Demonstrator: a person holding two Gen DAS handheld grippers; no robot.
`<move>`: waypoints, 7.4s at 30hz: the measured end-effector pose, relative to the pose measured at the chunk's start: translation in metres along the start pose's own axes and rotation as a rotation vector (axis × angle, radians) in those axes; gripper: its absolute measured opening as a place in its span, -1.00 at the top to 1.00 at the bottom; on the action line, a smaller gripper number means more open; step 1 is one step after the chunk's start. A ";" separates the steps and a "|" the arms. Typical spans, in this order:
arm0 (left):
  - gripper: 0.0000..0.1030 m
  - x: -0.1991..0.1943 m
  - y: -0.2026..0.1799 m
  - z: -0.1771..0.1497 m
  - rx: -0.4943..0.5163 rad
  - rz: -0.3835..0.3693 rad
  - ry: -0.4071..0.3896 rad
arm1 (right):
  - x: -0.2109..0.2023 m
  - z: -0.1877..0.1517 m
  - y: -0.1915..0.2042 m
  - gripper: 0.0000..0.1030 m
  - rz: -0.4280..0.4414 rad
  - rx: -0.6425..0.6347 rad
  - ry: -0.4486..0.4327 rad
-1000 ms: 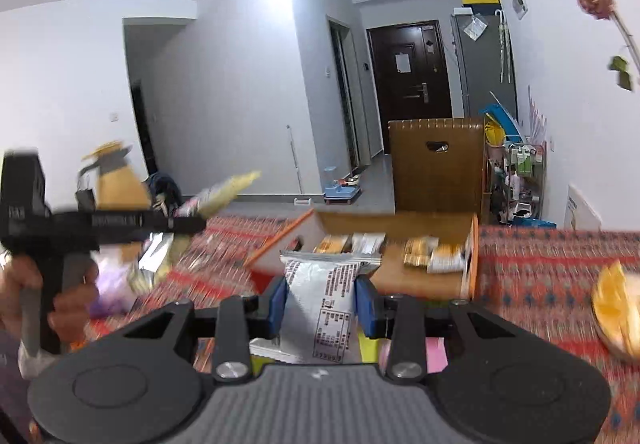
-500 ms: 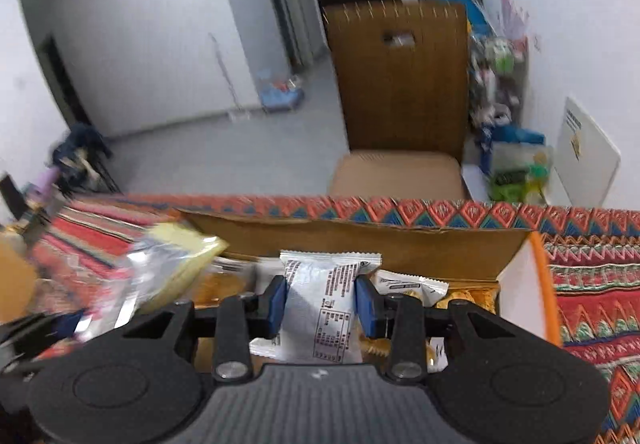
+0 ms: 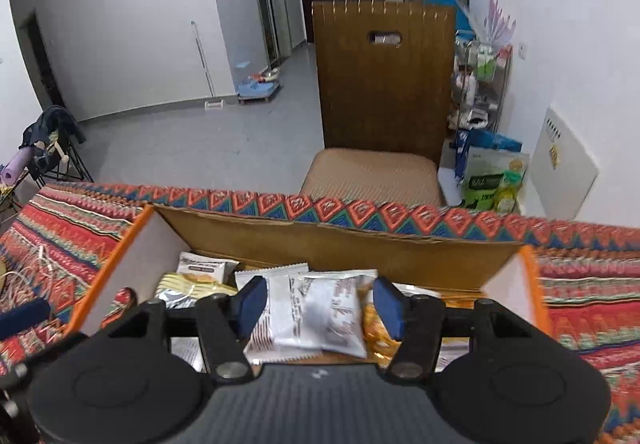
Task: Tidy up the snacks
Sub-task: 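Place both held packets into the box and open both tools, then grasp a yellow-green bar with left tool while right tool grasps a pumpkin oat cracker packet, then carry both held snacks into the box and open both tools, then pull both open tools back toward the remaining snacks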
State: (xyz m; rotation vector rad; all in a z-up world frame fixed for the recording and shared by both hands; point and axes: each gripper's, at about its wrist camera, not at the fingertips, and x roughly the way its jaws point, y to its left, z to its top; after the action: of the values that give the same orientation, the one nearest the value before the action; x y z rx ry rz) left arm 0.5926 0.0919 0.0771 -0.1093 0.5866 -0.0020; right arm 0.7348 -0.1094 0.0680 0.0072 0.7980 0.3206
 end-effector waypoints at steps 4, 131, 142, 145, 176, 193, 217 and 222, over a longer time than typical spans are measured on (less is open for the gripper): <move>-0.56 -0.045 -0.005 0.009 0.019 -0.010 -0.028 | -0.061 -0.007 -0.006 -0.14 -0.008 -0.009 -0.045; 0.35 -0.300 -0.058 -0.195 -0.027 -0.237 -0.093 | -0.336 -0.348 -0.006 0.23 0.108 -0.047 -0.327; 0.35 -0.177 -0.048 -0.059 -0.039 -0.243 -0.111 | -0.260 -0.202 -0.036 0.23 0.118 -0.165 -0.322; 0.35 -0.126 -0.047 -0.031 -0.028 -0.217 -0.098 | -0.211 -0.156 -0.041 0.22 0.092 -0.181 -0.270; -0.41 -0.066 -0.021 -0.009 0.000 -0.095 -0.037 | -0.133 -0.081 -0.021 -0.25 -0.186 -0.322 -0.189; -0.98 -0.340 -0.031 -0.155 0.100 -0.142 -0.252 | -0.373 -0.263 0.000 -0.86 -0.017 -0.337 -0.379; -1.00 -0.392 -0.016 -0.302 0.066 -0.019 -0.058 | -0.407 -0.462 -0.017 -0.97 -0.054 -0.142 -0.215; -1.00 -0.380 -0.019 -0.297 0.077 -0.023 -0.040 | -0.396 -0.454 -0.018 -0.97 -0.041 -0.135 -0.208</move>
State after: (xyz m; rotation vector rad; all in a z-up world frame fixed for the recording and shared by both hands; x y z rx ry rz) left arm 0.1126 0.0548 0.0437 -0.0416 0.5447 -0.0448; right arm 0.1612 -0.2918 0.0255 -0.1010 0.5687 0.3284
